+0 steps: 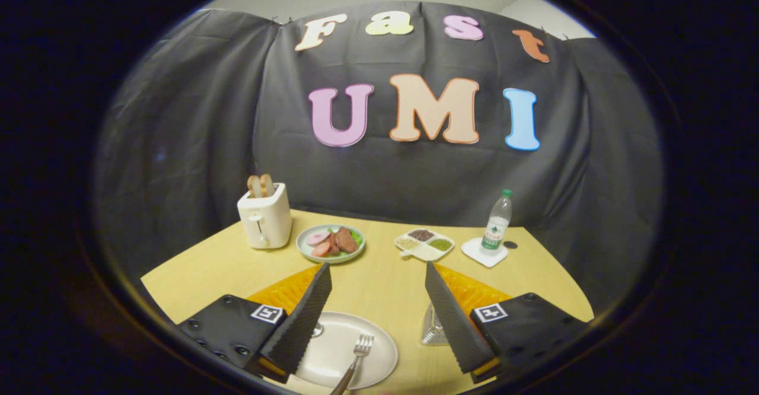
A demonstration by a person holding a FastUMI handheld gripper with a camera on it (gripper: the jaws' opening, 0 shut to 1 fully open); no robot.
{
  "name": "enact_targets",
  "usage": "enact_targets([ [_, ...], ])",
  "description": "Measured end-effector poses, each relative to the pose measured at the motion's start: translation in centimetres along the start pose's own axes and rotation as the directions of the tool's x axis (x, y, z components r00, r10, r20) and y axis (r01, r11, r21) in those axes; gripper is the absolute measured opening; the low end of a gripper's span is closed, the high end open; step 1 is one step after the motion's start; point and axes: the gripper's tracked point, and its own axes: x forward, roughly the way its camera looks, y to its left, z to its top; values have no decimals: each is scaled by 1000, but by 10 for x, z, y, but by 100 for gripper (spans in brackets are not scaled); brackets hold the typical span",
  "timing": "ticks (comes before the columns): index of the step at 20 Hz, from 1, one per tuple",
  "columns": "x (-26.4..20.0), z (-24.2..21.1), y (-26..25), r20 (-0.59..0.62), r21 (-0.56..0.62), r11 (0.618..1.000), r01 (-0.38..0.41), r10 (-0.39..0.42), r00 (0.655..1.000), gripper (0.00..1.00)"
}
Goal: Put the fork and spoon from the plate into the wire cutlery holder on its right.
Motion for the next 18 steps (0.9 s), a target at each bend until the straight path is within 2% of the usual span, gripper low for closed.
enact_targets([
  [9, 5, -71, 11, -201, -25, 999, -44, 38, 979, 100],
  [18, 5, -151, 24, -429, -14, 996, -94, 78, 900, 100],
])
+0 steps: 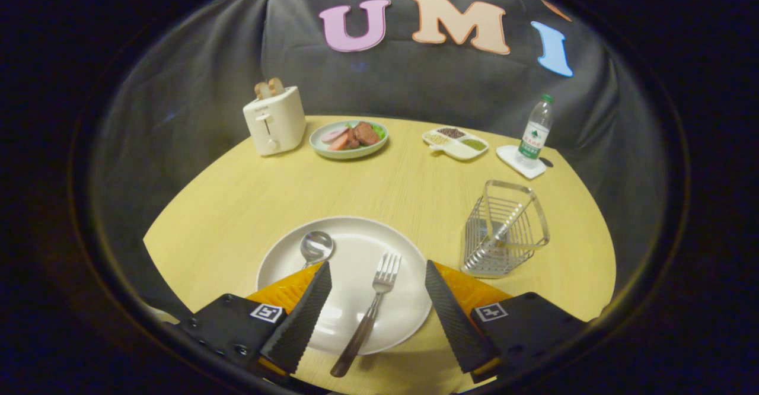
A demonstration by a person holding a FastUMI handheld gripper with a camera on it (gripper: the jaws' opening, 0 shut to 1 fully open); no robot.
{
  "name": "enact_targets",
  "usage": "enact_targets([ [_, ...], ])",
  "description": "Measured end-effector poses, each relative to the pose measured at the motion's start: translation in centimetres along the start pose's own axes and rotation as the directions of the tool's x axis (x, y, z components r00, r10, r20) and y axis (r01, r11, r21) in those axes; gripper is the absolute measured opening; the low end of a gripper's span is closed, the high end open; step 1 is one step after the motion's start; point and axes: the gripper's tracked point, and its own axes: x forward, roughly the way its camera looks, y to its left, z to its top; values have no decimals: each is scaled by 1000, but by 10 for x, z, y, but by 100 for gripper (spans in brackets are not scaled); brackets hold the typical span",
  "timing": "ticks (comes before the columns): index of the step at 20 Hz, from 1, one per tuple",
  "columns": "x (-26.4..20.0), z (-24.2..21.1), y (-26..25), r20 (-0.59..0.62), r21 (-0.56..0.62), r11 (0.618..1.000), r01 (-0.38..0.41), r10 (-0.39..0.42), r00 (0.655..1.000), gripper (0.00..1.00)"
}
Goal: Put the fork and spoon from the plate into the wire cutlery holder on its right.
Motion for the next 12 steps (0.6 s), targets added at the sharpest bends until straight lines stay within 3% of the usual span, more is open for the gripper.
enact_targets([
  [10, 14, -48, 5, -177, -60, 998, -17, 7, 984, 97],
  [12, 15, -52, 7, -200, -62, 998, -26, 13, 980, 89],
])
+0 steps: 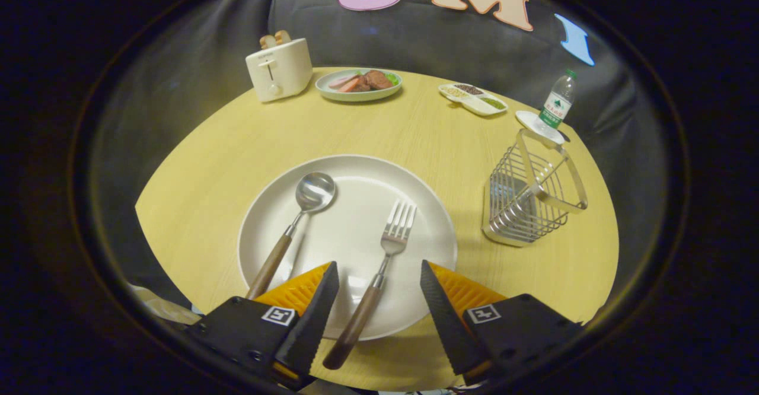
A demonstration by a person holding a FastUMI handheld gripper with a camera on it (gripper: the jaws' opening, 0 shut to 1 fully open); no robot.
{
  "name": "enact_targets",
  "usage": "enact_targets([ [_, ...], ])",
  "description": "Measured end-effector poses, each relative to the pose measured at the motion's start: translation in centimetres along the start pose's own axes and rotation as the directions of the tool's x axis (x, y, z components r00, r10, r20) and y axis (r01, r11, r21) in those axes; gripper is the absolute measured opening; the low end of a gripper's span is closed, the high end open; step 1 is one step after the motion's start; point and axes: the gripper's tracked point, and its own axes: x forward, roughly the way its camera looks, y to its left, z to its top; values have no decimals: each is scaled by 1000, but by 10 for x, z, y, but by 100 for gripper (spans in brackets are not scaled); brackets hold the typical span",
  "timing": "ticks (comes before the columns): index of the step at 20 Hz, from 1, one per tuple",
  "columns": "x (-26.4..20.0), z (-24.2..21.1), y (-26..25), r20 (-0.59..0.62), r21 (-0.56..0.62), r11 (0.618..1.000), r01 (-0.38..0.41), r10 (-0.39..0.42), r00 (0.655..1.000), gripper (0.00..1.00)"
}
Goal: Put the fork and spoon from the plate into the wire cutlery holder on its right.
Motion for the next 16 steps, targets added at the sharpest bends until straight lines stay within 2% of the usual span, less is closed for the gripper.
enact_targets([
  [9, 6, -11, -2, -76, 7, 1000, 9, -9, 997, 29],
  [11, 7, -11, 0, -88, 17, 1000, -2, 4, 996, 29],
  [12, 10, -11, -5, -76, 24, 999, 24, -22, 997, 30],
  [16, 7, -11, -1, -106, 33, 999, -10, 14, 994, 19],
])
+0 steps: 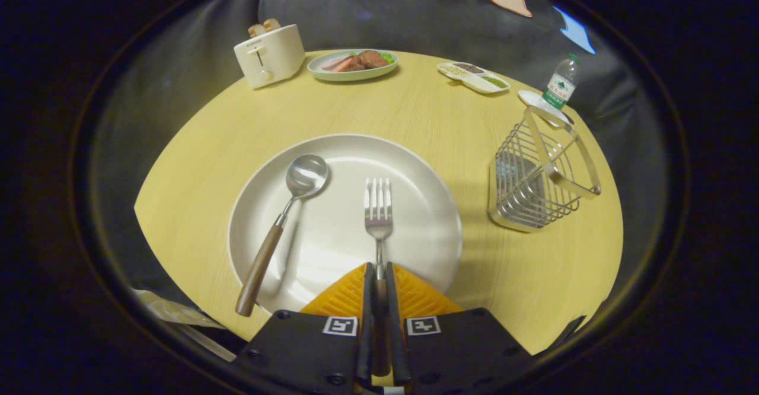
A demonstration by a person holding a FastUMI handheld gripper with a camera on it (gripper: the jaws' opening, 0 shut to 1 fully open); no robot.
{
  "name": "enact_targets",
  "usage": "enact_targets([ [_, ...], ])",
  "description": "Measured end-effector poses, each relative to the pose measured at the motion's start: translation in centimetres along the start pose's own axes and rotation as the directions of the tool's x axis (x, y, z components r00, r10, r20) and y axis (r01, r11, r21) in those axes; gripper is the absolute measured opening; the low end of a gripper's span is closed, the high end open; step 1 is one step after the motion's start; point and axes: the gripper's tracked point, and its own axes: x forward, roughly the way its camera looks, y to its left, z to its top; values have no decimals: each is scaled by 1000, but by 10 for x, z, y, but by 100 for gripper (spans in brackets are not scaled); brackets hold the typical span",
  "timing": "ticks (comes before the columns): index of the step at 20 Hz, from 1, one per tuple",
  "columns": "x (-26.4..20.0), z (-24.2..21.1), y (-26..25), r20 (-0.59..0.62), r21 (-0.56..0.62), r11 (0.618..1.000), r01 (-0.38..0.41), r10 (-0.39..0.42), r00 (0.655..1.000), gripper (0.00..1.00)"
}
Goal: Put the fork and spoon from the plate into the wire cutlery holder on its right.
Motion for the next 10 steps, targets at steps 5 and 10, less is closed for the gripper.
enact_targets([
  [5, -2, 0, -3, -25, -24, 1000, -10, 9, 1000, 8],
  [10, -13, 16, -9, -20, -81, 996, -25, 23, 1000, 8],
])
